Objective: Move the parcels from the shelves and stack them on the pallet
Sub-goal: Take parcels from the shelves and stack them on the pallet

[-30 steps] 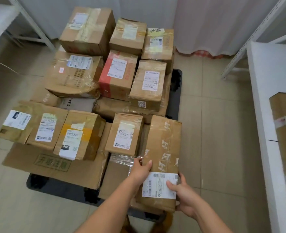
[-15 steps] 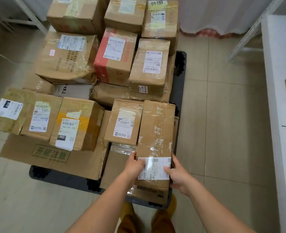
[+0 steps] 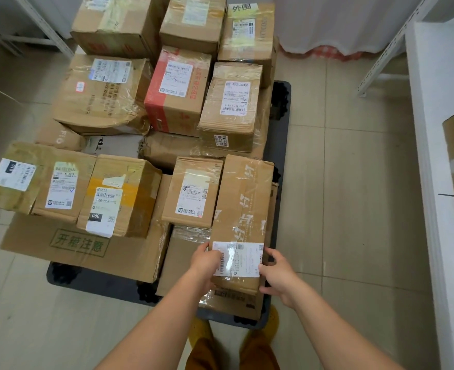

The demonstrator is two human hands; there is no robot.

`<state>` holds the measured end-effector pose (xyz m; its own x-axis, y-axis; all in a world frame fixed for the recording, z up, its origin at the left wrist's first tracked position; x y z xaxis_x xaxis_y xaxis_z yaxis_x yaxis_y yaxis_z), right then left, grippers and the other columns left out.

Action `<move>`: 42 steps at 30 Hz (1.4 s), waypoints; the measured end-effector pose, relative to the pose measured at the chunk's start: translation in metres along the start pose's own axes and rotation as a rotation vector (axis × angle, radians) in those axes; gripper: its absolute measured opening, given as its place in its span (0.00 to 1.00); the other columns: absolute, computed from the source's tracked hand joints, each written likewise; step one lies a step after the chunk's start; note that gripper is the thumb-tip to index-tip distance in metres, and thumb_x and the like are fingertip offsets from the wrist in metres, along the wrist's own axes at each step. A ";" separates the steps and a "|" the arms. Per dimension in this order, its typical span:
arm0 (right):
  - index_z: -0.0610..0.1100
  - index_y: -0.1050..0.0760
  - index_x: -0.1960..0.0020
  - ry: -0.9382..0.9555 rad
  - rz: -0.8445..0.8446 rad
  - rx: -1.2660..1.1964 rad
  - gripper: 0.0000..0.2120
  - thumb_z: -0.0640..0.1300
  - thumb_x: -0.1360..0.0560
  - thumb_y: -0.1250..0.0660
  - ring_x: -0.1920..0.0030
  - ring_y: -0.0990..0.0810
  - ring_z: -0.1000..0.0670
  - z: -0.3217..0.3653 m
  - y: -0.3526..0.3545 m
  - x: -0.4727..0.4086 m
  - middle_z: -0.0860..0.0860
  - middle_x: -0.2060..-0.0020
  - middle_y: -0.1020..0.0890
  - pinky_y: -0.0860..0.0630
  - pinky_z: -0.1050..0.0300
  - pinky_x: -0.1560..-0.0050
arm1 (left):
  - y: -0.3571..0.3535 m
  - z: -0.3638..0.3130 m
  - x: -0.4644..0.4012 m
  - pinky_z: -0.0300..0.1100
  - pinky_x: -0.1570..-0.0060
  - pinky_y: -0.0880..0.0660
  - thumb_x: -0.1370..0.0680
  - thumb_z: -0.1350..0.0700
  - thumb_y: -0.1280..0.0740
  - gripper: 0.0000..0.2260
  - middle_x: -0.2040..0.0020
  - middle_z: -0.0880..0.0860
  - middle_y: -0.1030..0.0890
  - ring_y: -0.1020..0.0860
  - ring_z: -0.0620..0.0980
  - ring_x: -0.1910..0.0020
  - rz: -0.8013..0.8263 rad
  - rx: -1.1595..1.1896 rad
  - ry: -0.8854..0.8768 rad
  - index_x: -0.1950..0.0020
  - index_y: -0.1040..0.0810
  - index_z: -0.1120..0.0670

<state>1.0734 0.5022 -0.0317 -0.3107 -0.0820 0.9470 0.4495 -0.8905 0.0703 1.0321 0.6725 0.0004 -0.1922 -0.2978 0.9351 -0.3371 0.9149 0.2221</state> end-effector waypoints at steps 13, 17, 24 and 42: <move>0.50 0.34 0.26 -0.031 -0.024 -0.114 0.23 0.38 0.19 0.38 0.39 0.23 0.45 -0.004 0.013 0.022 0.46 0.35 0.24 0.21 0.52 0.53 | 0.003 0.000 0.016 0.42 0.65 0.26 0.20 0.60 0.40 0.15 0.44 0.57 0.20 0.19 0.53 0.53 -0.160 -0.028 -0.035 0.34 0.29 0.60; 0.47 0.32 0.28 0.011 -0.050 -0.136 0.20 0.37 0.19 0.39 0.41 0.23 0.46 0.008 0.015 0.039 0.46 0.39 0.22 0.22 0.51 0.51 | 0.011 -0.012 0.042 0.42 0.62 0.29 0.19 0.58 0.40 0.14 0.48 0.57 0.18 0.20 0.51 0.55 -0.145 -0.034 -0.064 0.34 0.29 0.60; 0.46 0.27 0.36 0.089 -0.075 -0.156 0.15 0.36 0.20 0.40 0.49 0.20 0.50 0.028 0.008 0.089 0.44 0.44 0.20 0.20 0.53 0.57 | 0.035 -0.024 0.099 0.41 0.67 0.35 0.18 0.62 0.42 0.08 0.72 0.50 0.23 0.33 0.48 0.70 -0.089 0.025 -0.124 0.50 0.23 0.60; 0.45 0.26 0.48 0.308 -0.191 -0.370 0.09 0.34 0.19 0.41 0.52 0.19 0.48 0.000 -0.065 0.264 0.42 0.46 0.21 0.23 0.60 0.64 | 0.151 0.006 0.220 0.49 0.49 0.20 0.17 0.55 0.39 0.08 0.47 0.57 0.18 0.18 0.56 0.50 0.039 -0.023 -0.405 0.42 0.23 0.56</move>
<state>0.9620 0.5385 0.2133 -0.6159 0.0193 0.7876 0.0518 -0.9965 0.0650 0.9335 0.7436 0.2383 -0.5534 -0.3414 0.7597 -0.3023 0.9323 0.1988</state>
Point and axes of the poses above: each hand's wrist, its own x-axis away from the middle knuckle, its own y-axis out of the back of the hand, z = x × y, the point moved 4 cm from there along -x, towards the middle knuckle
